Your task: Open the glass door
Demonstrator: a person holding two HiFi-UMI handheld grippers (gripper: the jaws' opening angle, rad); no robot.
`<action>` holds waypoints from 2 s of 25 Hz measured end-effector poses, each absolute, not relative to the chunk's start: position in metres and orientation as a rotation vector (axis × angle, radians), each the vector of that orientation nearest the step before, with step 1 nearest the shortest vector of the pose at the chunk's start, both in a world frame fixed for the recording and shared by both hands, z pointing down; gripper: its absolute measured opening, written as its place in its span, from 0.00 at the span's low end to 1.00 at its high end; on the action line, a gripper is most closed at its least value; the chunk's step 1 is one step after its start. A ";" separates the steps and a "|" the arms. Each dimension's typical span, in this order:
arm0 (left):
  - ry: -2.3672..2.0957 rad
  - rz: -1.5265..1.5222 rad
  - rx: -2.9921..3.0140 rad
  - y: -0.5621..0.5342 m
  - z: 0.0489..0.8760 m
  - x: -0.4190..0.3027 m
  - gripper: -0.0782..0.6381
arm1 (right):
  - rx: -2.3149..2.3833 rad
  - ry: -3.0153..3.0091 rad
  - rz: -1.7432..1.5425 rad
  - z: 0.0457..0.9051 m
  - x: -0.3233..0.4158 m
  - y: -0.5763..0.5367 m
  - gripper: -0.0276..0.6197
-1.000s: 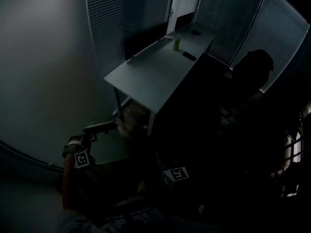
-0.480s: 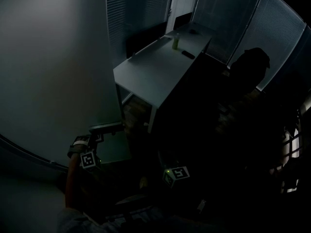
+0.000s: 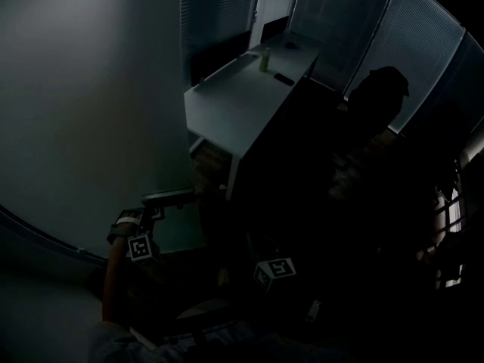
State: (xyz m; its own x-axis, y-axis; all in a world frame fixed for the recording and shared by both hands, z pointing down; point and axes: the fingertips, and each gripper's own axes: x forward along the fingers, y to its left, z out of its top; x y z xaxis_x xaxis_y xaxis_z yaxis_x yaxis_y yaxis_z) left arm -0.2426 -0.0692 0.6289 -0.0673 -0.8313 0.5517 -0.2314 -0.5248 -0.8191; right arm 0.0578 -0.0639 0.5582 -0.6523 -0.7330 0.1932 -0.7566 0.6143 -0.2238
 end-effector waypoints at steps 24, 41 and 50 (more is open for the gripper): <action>1.022 -1.561 -1.745 0.015 0.630 -0.209 0.12 | 1.339 -2.718 0.453 0.561 0.074 0.040 0.04; 0.957 -1.534 -1.757 0.054 0.623 -0.198 0.11 | 1.375 -2.703 0.445 0.552 0.076 0.068 0.05; 0.936 -1.513 -1.767 0.066 0.627 -0.198 0.11 | 1.423 -2.662 0.480 0.567 0.088 0.077 0.05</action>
State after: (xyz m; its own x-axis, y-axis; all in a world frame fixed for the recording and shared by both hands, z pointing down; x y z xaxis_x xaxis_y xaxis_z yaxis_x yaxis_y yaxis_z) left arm -0.1975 0.0661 0.6269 0.0911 -0.8327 0.5462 -0.1174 -0.5536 -0.8245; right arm 0.0880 0.0769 0.5670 -0.5635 -0.7963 0.2199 -0.8230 0.5180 -0.2332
